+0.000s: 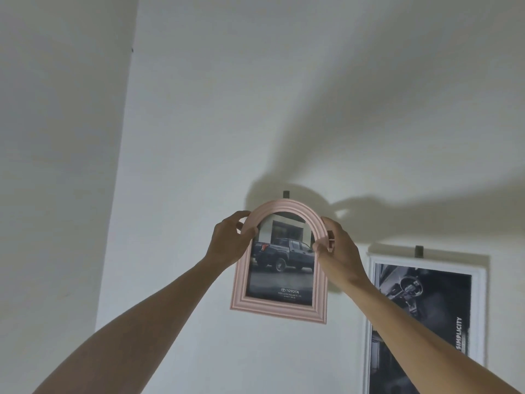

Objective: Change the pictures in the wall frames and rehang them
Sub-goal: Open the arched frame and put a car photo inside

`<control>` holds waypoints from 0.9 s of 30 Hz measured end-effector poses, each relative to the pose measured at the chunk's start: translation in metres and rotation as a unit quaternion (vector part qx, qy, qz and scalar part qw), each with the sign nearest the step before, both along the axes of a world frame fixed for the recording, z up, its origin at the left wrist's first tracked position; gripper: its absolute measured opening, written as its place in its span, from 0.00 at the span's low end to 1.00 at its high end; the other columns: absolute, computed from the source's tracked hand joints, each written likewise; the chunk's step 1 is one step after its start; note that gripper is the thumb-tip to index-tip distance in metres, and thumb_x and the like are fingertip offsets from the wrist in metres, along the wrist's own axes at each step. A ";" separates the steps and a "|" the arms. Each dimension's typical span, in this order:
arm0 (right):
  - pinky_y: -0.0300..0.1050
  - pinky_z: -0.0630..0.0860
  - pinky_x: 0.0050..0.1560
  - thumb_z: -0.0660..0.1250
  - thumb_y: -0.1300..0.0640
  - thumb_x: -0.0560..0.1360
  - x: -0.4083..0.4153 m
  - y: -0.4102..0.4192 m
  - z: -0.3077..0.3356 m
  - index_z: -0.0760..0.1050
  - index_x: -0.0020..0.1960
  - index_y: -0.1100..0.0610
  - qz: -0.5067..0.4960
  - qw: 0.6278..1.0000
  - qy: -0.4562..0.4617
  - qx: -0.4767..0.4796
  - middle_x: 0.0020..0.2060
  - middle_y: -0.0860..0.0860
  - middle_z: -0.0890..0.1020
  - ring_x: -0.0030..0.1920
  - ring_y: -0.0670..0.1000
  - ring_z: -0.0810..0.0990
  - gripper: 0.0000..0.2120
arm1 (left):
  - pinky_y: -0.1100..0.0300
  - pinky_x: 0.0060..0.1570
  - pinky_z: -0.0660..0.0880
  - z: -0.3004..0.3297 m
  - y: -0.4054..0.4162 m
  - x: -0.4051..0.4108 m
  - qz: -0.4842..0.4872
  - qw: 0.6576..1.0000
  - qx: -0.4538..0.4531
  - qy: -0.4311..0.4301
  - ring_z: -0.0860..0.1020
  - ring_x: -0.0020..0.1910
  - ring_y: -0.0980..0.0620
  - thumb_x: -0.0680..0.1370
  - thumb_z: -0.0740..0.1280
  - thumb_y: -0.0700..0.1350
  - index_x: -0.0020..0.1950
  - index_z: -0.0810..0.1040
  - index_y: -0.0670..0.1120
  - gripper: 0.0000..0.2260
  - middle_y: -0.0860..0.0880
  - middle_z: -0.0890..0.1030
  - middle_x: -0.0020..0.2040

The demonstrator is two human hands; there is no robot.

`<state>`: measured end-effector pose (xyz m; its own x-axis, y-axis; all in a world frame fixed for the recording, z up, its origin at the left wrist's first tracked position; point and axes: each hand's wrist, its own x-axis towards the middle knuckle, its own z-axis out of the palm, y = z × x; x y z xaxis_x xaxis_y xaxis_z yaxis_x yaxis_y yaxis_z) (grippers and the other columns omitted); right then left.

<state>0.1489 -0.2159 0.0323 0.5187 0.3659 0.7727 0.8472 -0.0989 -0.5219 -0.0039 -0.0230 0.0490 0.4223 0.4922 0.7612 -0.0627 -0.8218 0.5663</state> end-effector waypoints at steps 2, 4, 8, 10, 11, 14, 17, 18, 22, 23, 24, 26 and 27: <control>0.45 0.73 0.61 0.65 0.61 0.78 0.004 0.002 0.003 0.65 0.73 0.45 -0.004 1.000 -0.007 -0.001 0.56 0.49 0.78 0.55 0.47 0.78 0.26 | 0.61 0.42 0.74 0.001 0.004 0.005 -0.002 1.000 -0.001 -0.007 0.79 0.41 0.56 0.77 0.68 0.51 0.64 0.76 0.55 0.16 0.53 0.82 0.44; 0.43 0.71 0.61 0.65 0.61 0.78 0.006 0.004 0.005 0.66 0.73 0.45 -0.012 1.000 -0.011 -0.007 0.57 0.49 0.77 0.56 0.48 0.78 0.26 | 0.61 0.44 0.74 0.002 0.008 0.008 -0.002 1.000 0.000 -0.009 0.79 0.41 0.55 0.77 0.68 0.50 0.65 0.76 0.54 0.16 0.53 0.82 0.44; 0.39 0.66 0.58 0.65 0.61 0.79 0.010 0.010 0.006 0.66 0.74 0.47 -0.024 1.000 -0.009 -0.012 0.56 0.51 0.76 0.54 0.50 0.76 0.26 | 0.61 0.47 0.72 0.000 0.012 0.013 -0.007 1.000 -0.003 -0.009 0.78 0.40 0.56 0.78 0.68 0.49 0.66 0.77 0.53 0.16 0.53 0.81 0.43; 0.39 0.66 0.57 0.64 0.62 0.78 0.010 0.012 0.004 0.66 0.74 0.47 -0.026 1.000 -0.014 -0.005 0.54 0.52 0.77 0.52 0.48 0.75 0.26 | 0.61 0.47 0.73 -0.001 0.014 0.016 -0.009 1.000 -0.007 -0.013 0.78 0.40 0.56 0.77 0.68 0.50 0.66 0.77 0.54 0.16 0.54 0.82 0.42; 0.39 0.67 0.57 0.64 0.62 0.78 0.010 0.014 0.004 0.66 0.73 0.46 -0.028 0.999 -0.018 -0.001 0.53 0.52 0.77 0.51 0.46 0.75 0.26 | 0.61 0.48 0.73 -0.002 0.016 0.017 -0.010 1.000 -0.009 -0.014 0.79 0.41 0.55 0.77 0.68 0.50 0.65 0.78 0.54 0.16 0.54 0.82 0.43; 0.38 0.67 0.56 0.63 0.63 0.78 0.009 0.017 -0.001 0.67 0.73 0.45 -0.031 0.999 -0.039 0.004 0.50 0.51 0.76 0.50 0.38 0.73 0.26 | 0.60 0.49 0.73 -0.005 0.020 0.021 0.000 1.000 0.002 -0.012 0.79 0.45 0.51 0.78 0.67 0.49 0.67 0.77 0.53 0.17 0.50 0.82 0.48; 0.33 0.64 0.55 0.64 0.65 0.76 0.014 0.021 -0.008 0.65 0.74 0.47 -0.045 0.997 -0.058 0.005 0.50 0.52 0.78 0.52 0.29 0.68 0.29 | 0.59 0.48 0.73 -0.008 0.023 0.022 0.006 1.000 0.026 -0.005 0.79 0.47 0.49 0.79 0.65 0.49 0.64 0.78 0.54 0.13 0.48 0.81 0.47; 0.32 0.63 0.55 0.64 0.65 0.76 0.015 0.022 -0.009 0.65 0.75 0.47 -0.049 0.997 -0.062 0.005 0.50 0.52 0.78 0.53 0.28 0.67 0.30 | 0.58 0.46 0.74 -0.008 0.024 0.023 0.006 0.999 0.032 -0.002 0.79 0.46 0.48 0.79 0.64 0.48 0.60 0.79 0.54 0.11 0.47 0.81 0.45; 0.34 0.67 0.54 0.66 0.64 0.76 0.011 0.025 -0.010 0.67 0.74 0.50 -0.071 0.995 -0.074 0.008 0.49 0.50 0.74 0.51 0.32 0.66 0.29 | 0.60 0.41 0.74 -0.009 0.029 0.026 0.028 0.998 0.062 0.013 0.78 0.41 0.46 0.78 0.63 0.47 0.54 0.79 0.53 0.07 0.45 0.77 0.41; 0.36 0.69 0.50 0.67 0.63 0.76 0.009 0.025 -0.010 0.67 0.73 0.49 -0.088 0.993 -0.083 0.001 0.50 0.50 0.74 0.50 0.36 0.67 0.28 | 0.65 0.39 0.71 -0.009 0.030 0.027 0.034 0.997 0.068 0.016 0.77 0.41 0.47 0.78 0.64 0.47 0.55 0.78 0.54 0.07 0.47 0.75 0.41; 0.38 0.70 0.45 0.67 0.62 0.75 0.008 0.025 -0.010 0.67 0.73 0.49 -0.115 0.989 -0.095 -0.012 0.51 0.50 0.74 0.52 0.41 0.68 0.28 | 0.67 0.38 0.69 -0.009 0.032 0.028 0.043 0.996 0.075 0.021 0.76 0.40 0.48 0.78 0.64 0.48 0.56 0.78 0.55 0.08 0.49 0.74 0.41; 0.43 0.70 0.41 0.68 0.59 0.75 0.009 0.024 -0.009 0.67 0.72 0.49 -0.174 0.976 -0.126 -0.044 0.52 0.52 0.75 0.55 0.52 0.71 0.27 | 0.64 0.39 0.68 -0.008 0.034 0.030 0.064 0.993 0.091 0.033 0.76 0.40 0.49 0.78 0.66 0.50 0.60 0.77 0.57 0.11 0.51 0.73 0.42; 0.44 0.70 0.41 0.68 0.58 0.75 0.011 0.023 -0.008 0.68 0.72 0.50 -0.188 0.972 -0.134 -0.051 0.52 0.52 0.76 0.55 0.54 0.71 0.26 | 0.62 0.40 0.69 -0.008 0.035 0.030 0.068 0.993 0.094 0.035 0.76 0.41 0.49 0.78 0.67 0.51 0.61 0.77 0.58 0.12 0.51 0.73 0.42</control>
